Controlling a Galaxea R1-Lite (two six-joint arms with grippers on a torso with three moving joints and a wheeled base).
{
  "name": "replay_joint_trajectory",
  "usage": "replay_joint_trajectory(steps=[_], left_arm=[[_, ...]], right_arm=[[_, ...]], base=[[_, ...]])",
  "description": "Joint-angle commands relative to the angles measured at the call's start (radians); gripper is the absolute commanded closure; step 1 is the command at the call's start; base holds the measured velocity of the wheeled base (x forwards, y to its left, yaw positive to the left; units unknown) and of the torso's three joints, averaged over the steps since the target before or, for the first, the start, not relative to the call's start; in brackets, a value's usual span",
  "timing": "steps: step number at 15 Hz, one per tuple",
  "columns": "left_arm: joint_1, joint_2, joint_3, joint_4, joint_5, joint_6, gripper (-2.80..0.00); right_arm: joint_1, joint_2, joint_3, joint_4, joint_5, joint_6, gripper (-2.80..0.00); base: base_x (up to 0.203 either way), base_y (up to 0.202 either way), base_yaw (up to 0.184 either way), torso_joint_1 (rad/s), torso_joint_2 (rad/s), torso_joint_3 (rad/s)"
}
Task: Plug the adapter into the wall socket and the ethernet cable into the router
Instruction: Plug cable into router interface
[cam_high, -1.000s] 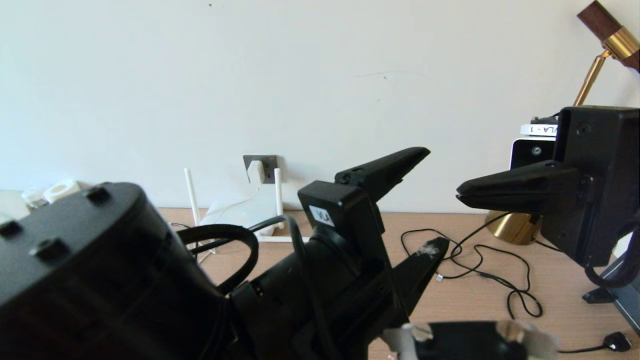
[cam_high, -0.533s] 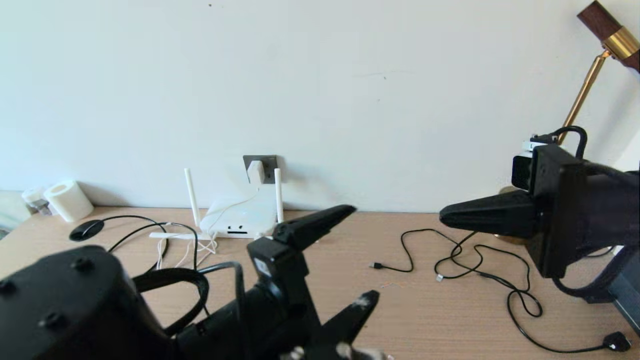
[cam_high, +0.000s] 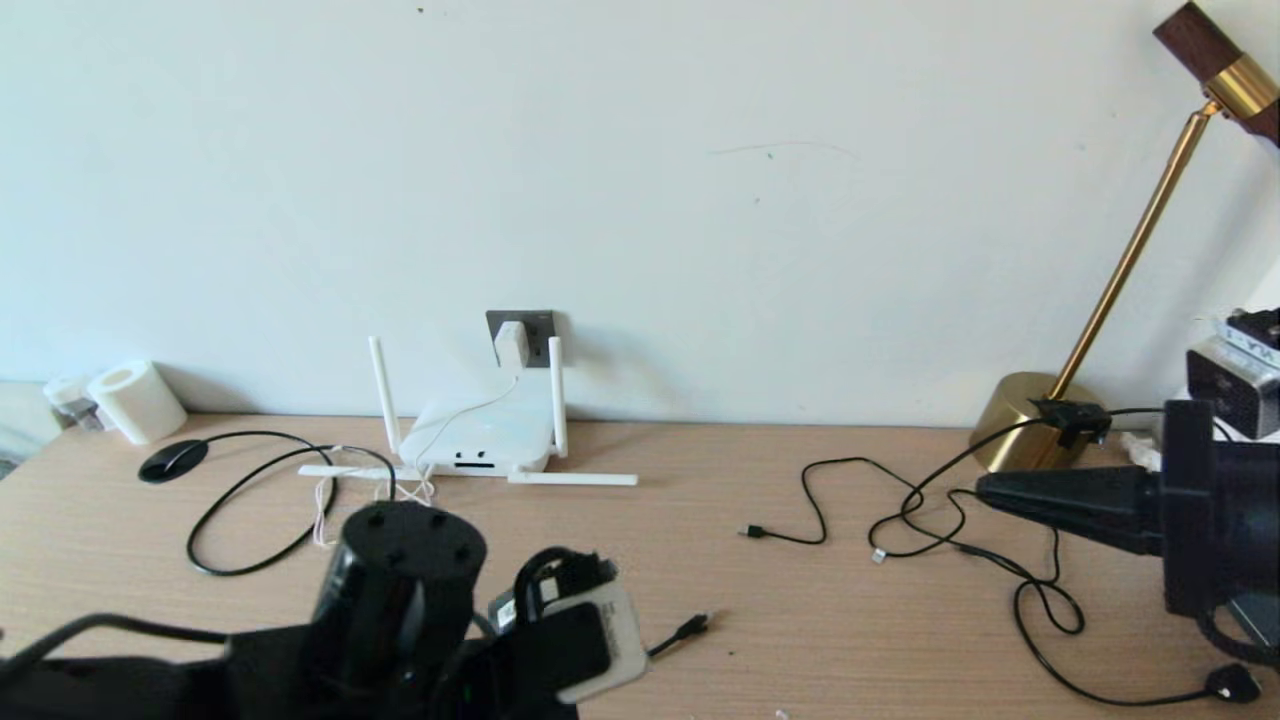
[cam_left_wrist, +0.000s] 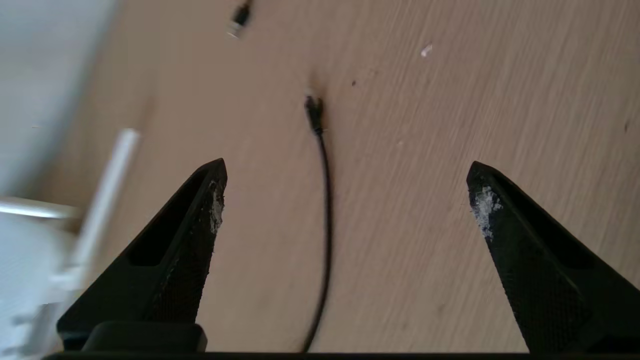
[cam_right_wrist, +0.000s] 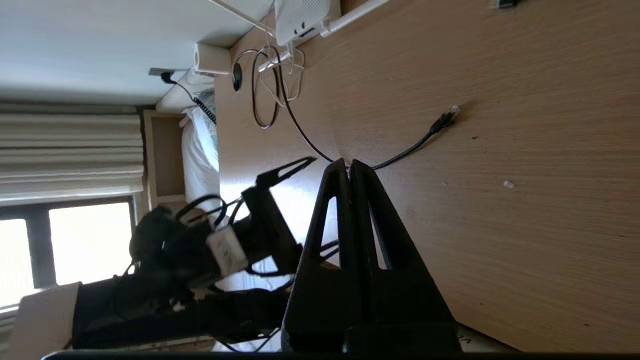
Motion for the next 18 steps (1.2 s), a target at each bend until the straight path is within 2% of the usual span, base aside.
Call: replay_joint_trajectory(steps=[1,5,7,8,9,13,18], left_arm=[[0.017,0.170,-0.127,0.041,-0.042,-0.054,-2.80],[0.038,0.265,-0.313,0.351,-0.132,-0.098,-2.80],[0.048,0.288,-0.419,0.552,-0.222,-0.161,-2.80],[0.063,0.307,-0.473,0.648,-0.272,-0.178,-2.80],[0.075,0.336,-0.503,0.703,-0.292,-0.184,-2.80],[0.106,0.421,-0.555,0.696,-0.264,-0.188,-2.80],[0.109,0.478,-0.596,0.691,-0.264,-0.188,-2.80]], right_arm=[[-0.002,-0.076,0.018,0.001,0.000,-0.003,0.00],[-0.002,-0.164,0.066,-0.001,-0.002,-0.008,0.00],[-0.002,-0.197,0.089,0.000,0.000,-0.023,0.00],[-0.002,-0.199,0.101,0.000,0.000,-0.037,0.00],[-0.002,-0.203,0.109,0.000,0.000,-0.041,0.00],[-0.001,-0.219,0.117,0.000,0.003,-0.042,0.00],[-0.001,-0.221,0.135,-0.001,0.006,-0.042,0.00]], base=[[0.000,0.000,0.000,0.000,0.00,0.000],[0.000,0.000,0.000,0.000,0.00,0.000],[0.000,0.000,0.000,0.000,0.00,0.000],[0.000,0.000,0.000,0.000,0.00,0.000],[0.000,0.000,0.000,0.000,0.00,0.000],[0.000,0.000,0.000,0.000,0.00,0.000],[0.000,0.000,0.000,0.000,0.00,0.000]])
